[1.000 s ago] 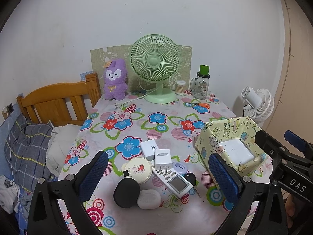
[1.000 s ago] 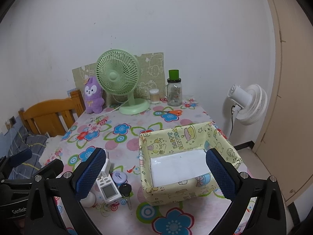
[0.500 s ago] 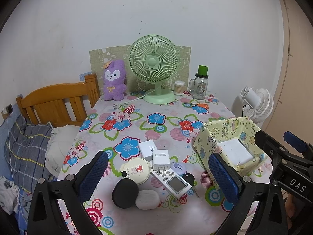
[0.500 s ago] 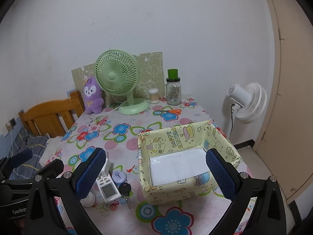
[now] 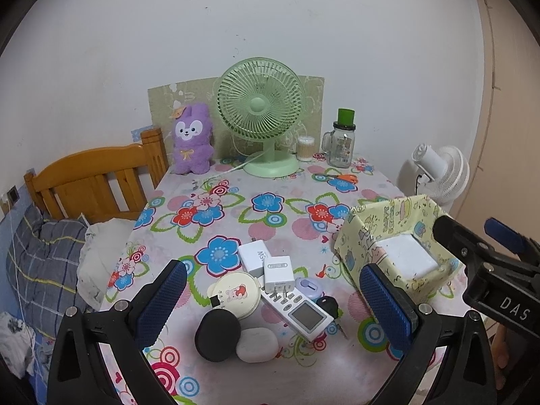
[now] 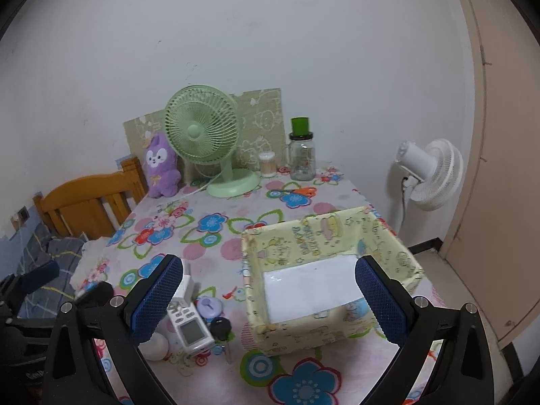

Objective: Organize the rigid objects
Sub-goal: 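Move the right tool toward the white MINGYI charger while the left tool approaches the bunny compact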

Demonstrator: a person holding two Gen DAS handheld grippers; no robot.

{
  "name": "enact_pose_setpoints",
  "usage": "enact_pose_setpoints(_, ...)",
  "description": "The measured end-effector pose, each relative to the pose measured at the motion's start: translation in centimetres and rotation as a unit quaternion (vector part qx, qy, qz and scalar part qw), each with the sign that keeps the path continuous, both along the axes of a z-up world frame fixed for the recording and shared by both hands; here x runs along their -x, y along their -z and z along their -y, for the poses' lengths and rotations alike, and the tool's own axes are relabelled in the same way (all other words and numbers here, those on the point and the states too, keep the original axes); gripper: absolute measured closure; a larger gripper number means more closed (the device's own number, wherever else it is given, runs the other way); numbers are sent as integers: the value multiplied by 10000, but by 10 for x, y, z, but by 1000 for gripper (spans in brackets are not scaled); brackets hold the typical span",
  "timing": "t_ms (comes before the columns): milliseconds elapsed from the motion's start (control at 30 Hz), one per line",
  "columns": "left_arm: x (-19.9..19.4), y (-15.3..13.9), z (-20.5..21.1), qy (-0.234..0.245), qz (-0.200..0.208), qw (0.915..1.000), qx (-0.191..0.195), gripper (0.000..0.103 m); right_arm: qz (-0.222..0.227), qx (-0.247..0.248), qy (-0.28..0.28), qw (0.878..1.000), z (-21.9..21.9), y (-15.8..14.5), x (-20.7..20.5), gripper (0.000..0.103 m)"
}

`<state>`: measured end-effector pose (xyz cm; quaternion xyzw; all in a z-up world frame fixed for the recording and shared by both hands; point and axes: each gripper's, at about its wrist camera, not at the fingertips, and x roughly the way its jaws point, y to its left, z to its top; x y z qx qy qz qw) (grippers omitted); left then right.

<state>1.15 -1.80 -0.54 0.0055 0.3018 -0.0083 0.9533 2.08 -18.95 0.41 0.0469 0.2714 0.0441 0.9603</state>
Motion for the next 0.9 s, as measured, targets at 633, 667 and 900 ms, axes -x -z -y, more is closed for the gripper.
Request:
enact_pose_setpoints(633,-12,44,-30,-5,-442,9990,-72,0,-325,40,-438,9985,-54,33,-17,0)
enact_pose_setpoints(667,-13,46,-32,-31,-464,9989,-63,0,-279,25,-455,9986,-56,35,-16,0)
enact_pose_setpoints(900,-18,71,-46,-139,-747,9971,57,0,-237,-6,-548,9982,-74,51,-17,0)
